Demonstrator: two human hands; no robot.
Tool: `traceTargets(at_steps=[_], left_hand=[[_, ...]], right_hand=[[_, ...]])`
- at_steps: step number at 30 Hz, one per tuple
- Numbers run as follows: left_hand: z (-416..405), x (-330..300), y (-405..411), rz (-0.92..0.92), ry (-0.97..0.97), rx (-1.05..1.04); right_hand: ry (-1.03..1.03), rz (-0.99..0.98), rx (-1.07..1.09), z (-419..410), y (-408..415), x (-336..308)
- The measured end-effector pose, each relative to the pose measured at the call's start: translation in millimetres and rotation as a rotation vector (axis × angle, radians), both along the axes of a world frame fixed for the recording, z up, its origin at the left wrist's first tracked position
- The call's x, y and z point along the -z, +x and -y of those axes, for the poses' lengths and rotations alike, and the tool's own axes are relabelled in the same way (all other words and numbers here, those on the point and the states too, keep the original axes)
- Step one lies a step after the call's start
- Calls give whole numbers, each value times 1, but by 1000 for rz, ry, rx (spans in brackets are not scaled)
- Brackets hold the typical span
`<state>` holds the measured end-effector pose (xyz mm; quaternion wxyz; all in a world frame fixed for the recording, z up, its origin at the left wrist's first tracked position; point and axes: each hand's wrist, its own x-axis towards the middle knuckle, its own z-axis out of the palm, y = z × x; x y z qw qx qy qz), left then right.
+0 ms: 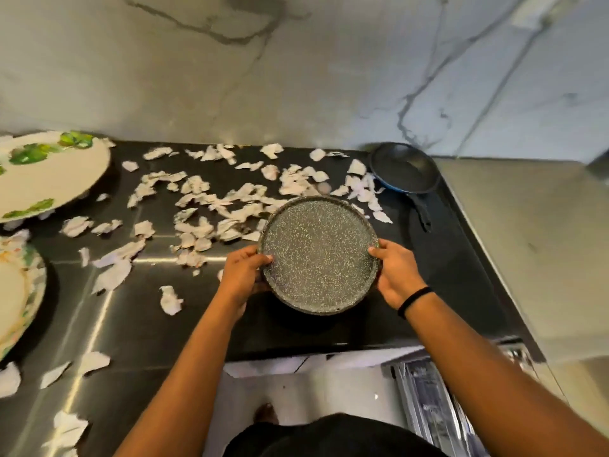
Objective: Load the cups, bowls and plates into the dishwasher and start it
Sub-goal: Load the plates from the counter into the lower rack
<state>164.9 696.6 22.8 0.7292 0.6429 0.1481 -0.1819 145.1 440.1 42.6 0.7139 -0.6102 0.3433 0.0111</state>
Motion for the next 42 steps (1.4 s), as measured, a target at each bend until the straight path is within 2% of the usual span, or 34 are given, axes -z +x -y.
traceTargets(at_steps=[7,14,18,24,32,39,42], left_hand=[[141,-6,-43,-3,30,327],[304,-11,-123,-27,77,572],[390,-2,-173,-44,132,674],[482,23,-243,-84,201,889],[571,47,-294,-228,158,1100],[680,83,-289,-381,101,1080],[724,97,-287,-342,61,1032]], right_hand=[[32,22,298,123,-105,0],[105,58,601,254,-240,2],[144,85,768,310,-315,12],[198,160,1011,350,-407,44],[323,86,1378,383,-468,87],[343,-18,1498,438,-480,109],[420,-15,1440,463,-485,129]])
